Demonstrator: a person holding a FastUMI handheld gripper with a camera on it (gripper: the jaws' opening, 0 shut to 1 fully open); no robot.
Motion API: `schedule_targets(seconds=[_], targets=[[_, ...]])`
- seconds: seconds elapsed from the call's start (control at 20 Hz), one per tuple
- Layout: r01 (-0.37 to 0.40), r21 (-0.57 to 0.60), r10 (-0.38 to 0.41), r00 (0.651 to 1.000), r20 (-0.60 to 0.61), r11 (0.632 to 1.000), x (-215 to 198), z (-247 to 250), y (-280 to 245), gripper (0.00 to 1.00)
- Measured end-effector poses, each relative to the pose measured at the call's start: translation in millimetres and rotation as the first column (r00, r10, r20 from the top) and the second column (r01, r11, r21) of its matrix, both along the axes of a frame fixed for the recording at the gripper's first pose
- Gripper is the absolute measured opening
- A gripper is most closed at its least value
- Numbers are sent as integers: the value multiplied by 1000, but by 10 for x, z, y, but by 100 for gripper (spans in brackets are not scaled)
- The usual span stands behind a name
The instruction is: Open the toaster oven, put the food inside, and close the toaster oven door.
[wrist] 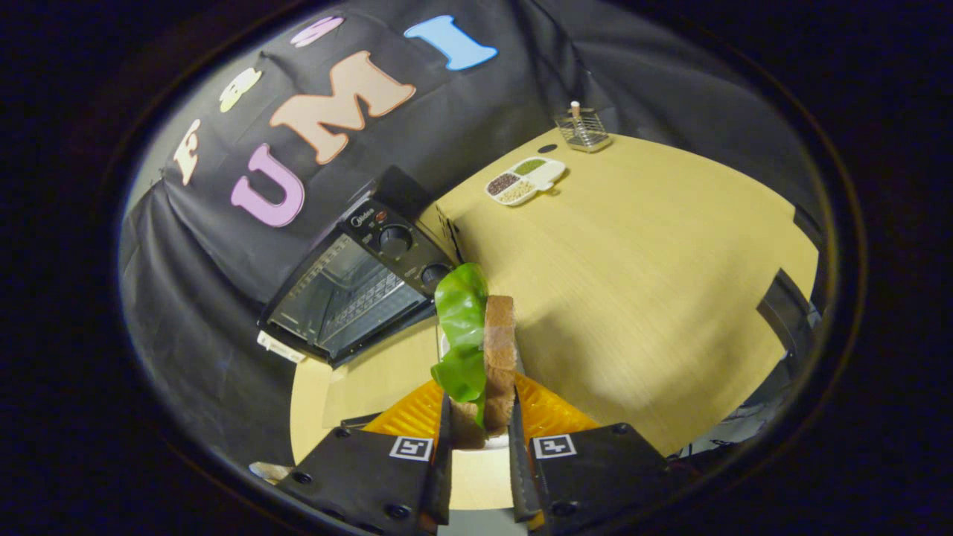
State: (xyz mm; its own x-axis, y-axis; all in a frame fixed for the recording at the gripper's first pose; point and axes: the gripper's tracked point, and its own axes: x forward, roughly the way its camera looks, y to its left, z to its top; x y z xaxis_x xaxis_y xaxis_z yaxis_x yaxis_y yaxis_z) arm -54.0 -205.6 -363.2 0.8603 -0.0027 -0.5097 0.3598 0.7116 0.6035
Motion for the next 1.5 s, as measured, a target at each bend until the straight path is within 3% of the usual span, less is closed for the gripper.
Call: schedule_targets(seconds=[0.25, 0.55, 1.15, 1.5], targets=[[119, 101, -129, 986, 109, 988, 80, 517, 49, 34], [201, 332, -281, 936, 212, 922, 420, 749, 481, 34], [175, 494, -330, 912, 245, 851, 1489, 798, 1573, 34], [212, 472, -344, 915, 212, 855, 2033, 547, 1711, 34]])
